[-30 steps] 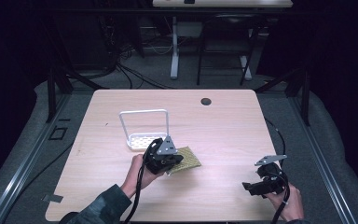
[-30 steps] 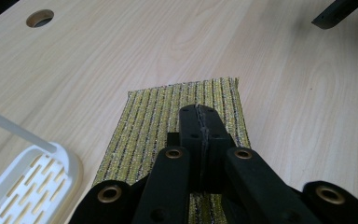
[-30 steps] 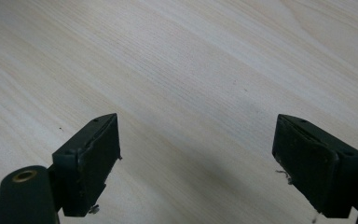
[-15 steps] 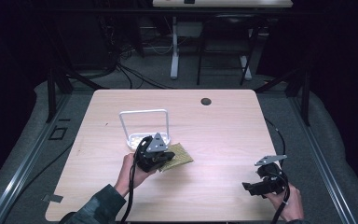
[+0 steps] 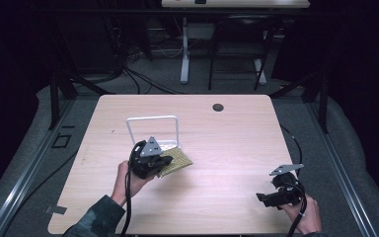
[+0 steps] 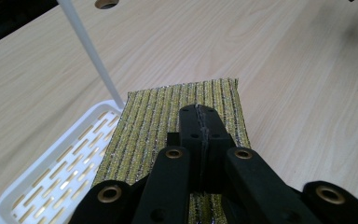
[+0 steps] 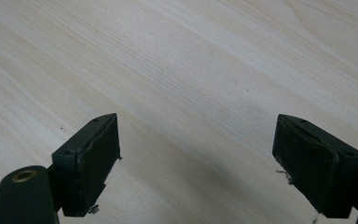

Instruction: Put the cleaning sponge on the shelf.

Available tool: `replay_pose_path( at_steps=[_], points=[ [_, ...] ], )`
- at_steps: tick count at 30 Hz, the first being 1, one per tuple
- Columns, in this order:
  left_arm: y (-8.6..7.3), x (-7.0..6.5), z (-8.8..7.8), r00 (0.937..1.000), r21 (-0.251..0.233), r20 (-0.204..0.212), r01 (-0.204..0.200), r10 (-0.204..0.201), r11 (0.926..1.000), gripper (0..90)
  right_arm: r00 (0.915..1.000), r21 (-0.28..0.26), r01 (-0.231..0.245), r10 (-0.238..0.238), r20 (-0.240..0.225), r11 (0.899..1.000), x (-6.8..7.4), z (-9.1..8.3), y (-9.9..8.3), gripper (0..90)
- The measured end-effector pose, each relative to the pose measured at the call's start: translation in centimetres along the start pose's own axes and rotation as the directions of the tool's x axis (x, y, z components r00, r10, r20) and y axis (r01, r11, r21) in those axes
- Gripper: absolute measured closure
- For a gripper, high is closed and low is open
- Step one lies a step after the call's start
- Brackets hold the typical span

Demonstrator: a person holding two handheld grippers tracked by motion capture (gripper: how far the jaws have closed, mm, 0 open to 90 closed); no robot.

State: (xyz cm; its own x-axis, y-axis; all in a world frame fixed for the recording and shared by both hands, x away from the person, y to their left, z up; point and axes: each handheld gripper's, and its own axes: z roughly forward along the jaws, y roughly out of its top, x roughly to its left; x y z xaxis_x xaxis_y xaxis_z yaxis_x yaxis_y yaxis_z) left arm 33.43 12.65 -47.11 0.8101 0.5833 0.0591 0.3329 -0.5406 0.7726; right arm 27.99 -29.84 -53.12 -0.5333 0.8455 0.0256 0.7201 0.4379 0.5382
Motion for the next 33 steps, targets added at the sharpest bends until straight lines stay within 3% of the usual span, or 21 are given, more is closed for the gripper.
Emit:
replay_pose_path(
  at_steps=[7, 14, 20, 27, 33],
  points=[
    [-0.5, 1.2, -0.3, 0.9990, -0.006, -0.034, 0.029, -0.029, 0.9996, 90.0, 1.0000, 0.000, 0.001, -0.001, -0.001, 1.000, 0.0, 0.0, 0.0, 14.6],
    [-1.1, 2.4, -0.1, 0.9941, 0.006, -0.100, 0.043, -0.042, 0.9991, 90.0, 1.0000, 0.002, 0.000, 0.000, -0.003, 1.000, 0.0, 0.1, 0.0, 14.5],
    [-1.4, 3.0, 0.2, 0.9912, 0.011, -0.119, 0.060, -0.058, 0.9982, 90.0, 1.0000, 0.001, -0.001, 0.001, -0.004, 1.000, 0.0, 0.1, 0.0, 14.6],
    [-1.9, 4.3, 0.7, 0.9830, 0.002, -0.153, 0.103, -0.101, 0.9947, 90.0, 1.0000, 0.002, 0.002, -0.002, -0.006, 1.000, 0.0, 0.2, 0.0, 14.6],
    [-2.4, 5.0, 0.9, 0.9769, -0.013, -0.179, 0.117, -0.118, 0.9930, 90.0, 1.0000, 0.005, 0.003, -0.003, -0.008, 1.000, 0.0, 0.2, 0.0, 14.6]
  ],
)
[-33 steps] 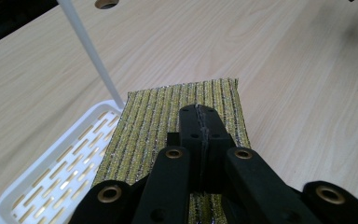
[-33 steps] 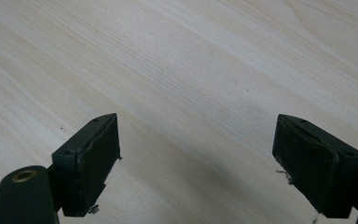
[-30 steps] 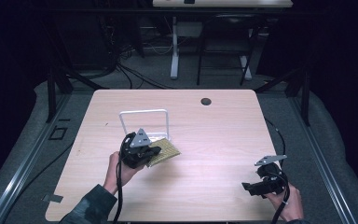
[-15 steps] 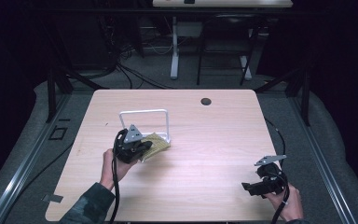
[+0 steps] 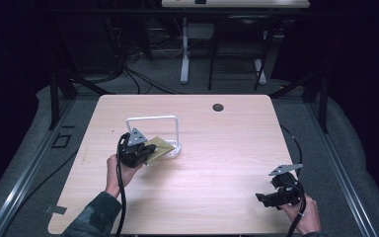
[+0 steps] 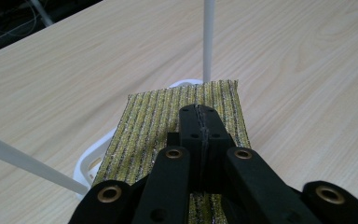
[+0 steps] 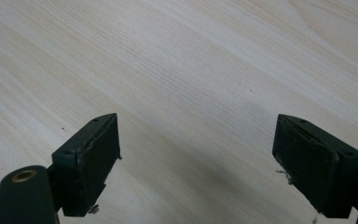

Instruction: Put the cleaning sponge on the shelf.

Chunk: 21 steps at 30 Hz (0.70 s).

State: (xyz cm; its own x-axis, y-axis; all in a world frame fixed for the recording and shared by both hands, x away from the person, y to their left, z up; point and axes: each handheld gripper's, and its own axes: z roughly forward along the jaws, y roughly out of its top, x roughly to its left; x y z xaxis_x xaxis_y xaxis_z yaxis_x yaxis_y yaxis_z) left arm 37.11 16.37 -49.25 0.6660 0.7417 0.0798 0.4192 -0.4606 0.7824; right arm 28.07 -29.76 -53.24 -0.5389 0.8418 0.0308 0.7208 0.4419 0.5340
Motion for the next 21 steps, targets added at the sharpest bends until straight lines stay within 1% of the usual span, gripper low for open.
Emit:
replay_pose_path(
  at_steps=[3, 4, 8, 12, 14, 16, 21],
  points=[
    [-0.1, 0.1, 0.2, 0.9999, -0.001, -0.009, 0.004, -0.004, 1.0000, 90.0, 1.0000, 0.001, 0.002, -0.002, 0.003, 1.000, 0.0, 0.0, 0.0, 14.6],
    [-0.1, 0.1, 0.3, 0.9999, -0.008, -0.013, 0.007, -0.007, 0.9999, 90.0, 1.0000, 0.002, 0.002, -0.002, 0.004, 1.000, 0.0, 0.0, 0.0, 14.6],
    [-0.2, 0.3, 0.9, 0.9997, 0.006, -0.022, 0.007, -0.007, 1.0000, 90.0, 1.0000, -0.004, 0.002, -0.002, 0.005, 1.000, 0.0, 0.0, 0.0, 14.5],
    [-0.2, 0.4, 1.2, 0.9993, -0.003, -0.036, 0.011, -0.011, 0.9999, 90.0, 1.0000, -0.005, 0.002, -0.002, 0.005, 1.000, 0.0, 0.0, 0.0, 14.5],
    [-0.2, 0.4, 1.5, 0.9991, -0.001, -0.042, 0.007, -0.007, 1.0000, 90.0, 1.0000, -0.001, -0.001, 0.001, 0.002, 1.000, 0.0, 0.0, 0.0, 14.5],
    [-0.2, 0.5, 1.8, 0.9988, 0.011, -0.049, 0.000, 0.000, 0.9999, 90.0, 1.0000, -0.004, -0.004, 0.004, 0.000, 1.000, 0.1, 0.0, 0.0, 14.5],
    [-0.3, 0.7, 2.4, 0.9979, 0.012, -0.064, 0.002, -0.001, 0.9999, 90.0, 1.0000, -0.008, -0.001, 0.001, 0.003, 1.000, 0.1, 0.0, 0.0, 14.4]
  ],
)
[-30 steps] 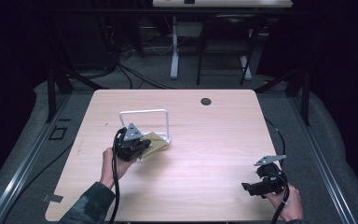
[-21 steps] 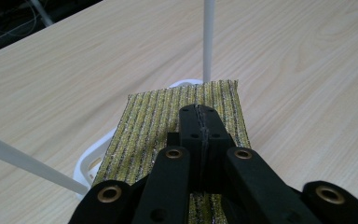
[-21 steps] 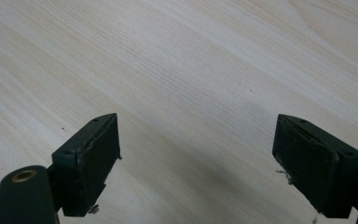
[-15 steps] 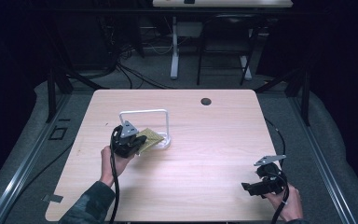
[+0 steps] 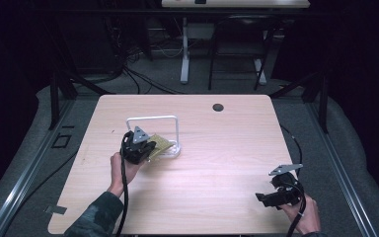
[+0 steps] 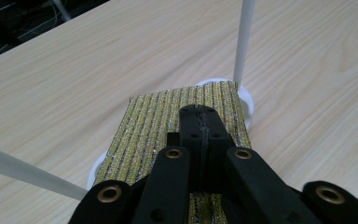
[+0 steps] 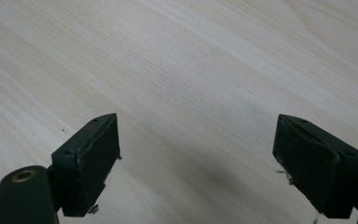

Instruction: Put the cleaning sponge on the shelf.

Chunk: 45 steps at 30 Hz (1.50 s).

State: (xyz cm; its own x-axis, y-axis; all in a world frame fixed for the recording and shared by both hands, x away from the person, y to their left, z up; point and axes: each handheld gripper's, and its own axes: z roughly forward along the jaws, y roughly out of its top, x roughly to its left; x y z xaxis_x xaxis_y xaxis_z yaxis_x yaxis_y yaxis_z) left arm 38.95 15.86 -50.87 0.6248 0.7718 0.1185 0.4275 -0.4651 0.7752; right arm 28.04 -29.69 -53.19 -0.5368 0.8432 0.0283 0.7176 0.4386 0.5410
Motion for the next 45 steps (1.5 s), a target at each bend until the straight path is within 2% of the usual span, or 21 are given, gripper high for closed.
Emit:
replay_pose_path(
  at_steps=[24, 35, 45],
  points=[
    [0.3, 0.3, 1.6, 0.9992, -0.018, -0.037, 0.016, -0.017, 0.9997, 90.0, 1.0000, 0.002, -0.003, 0.003, 0.005, 1.000, 0.0, -0.2, -0.3, 14.5],
    [-0.2, 0.0, 3.0, 0.9991, 0.037, -0.042, 0.013, -0.011, 0.9992, 90.0, 1.0000, 0.005, -0.005, 0.005, 0.006, 1.000, 0.0, -0.2, -0.4, 14.5],
    [-0.5, 0.0, 4.0, 0.9992, 0.080, -0.029, 0.030, -0.028, 0.9963, 89.8, 0.9999, 0.005, -0.006, 0.006, 0.009, 1.000, 0.0, -0.2, -0.4, 14.5]
  ],
)
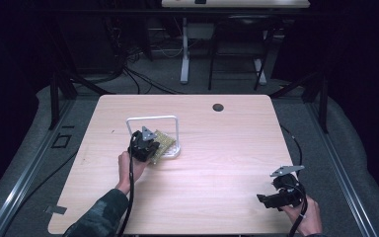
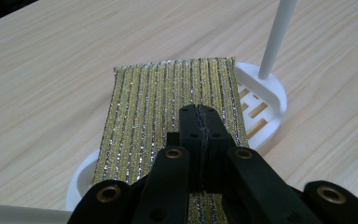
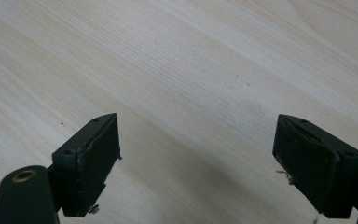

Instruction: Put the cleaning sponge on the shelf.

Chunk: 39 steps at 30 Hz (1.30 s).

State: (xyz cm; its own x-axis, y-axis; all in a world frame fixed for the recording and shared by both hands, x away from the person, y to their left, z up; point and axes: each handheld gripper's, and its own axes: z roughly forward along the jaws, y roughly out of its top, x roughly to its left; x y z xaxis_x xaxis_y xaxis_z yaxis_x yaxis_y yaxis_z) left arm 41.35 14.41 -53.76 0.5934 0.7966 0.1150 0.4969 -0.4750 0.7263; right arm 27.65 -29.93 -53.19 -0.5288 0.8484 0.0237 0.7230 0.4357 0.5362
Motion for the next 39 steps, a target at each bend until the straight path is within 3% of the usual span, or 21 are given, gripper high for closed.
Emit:
replay_pose_path(
  at_steps=[7, 16, 18, 21, 28, 39],
  points=[
    [-0.1, 0.0, 0.6, 0.9999, 0.041, 0.003, -0.011, 0.011, 0.9991, 89.5, 1.0000, 0.003, 0.004, -0.004, -0.005, 1.000, 0.1, 0.1, 0.0, 14.5],
    [0.0, 0.0, 0.9, 1.0000, 0.030, -0.003, -0.002, 0.002, 0.9995, 87.4, 1.0000, 0.005, 0.002, -0.002, -0.002, 1.000, 0.1, -0.1, -0.1, 14.4],
    [0.0, 0.1, 0.7, 1.0000, 0.033, 0.003, 0.002, -0.002, 0.9995, 82.7, 1.0000, 0.004, 0.002, -0.002, -0.002, 1.000, 0.1, -0.1, -0.1, 14.4],
    [0.2, 0.3, 0.5, 0.9997, 0.036, 0.015, 0.020, -0.020, 0.9992, 67.5, 1.0000, 0.006, 0.006, -0.006, -0.003, 1.000, 0.1, -0.1, -0.1, 14.5],
    [0.8, -0.2, -0.3, 0.9987, 0.007, 0.021, 0.047, -0.047, 0.9989, 43.2, 1.0000, 0.005, 0.005, -0.005, -0.001, 1.000, 0.1, -0.1, -0.1, 14.5],
    [1.3, -1.3, -2.3, 0.9984, -0.002, 0.044, 0.034, -0.034, 0.9994, 24.5, 1.0000, 0.000, 0.002, -0.002, 0.003, 1.000, 0.1, -0.2, -0.1, 14.5]
  ],
)
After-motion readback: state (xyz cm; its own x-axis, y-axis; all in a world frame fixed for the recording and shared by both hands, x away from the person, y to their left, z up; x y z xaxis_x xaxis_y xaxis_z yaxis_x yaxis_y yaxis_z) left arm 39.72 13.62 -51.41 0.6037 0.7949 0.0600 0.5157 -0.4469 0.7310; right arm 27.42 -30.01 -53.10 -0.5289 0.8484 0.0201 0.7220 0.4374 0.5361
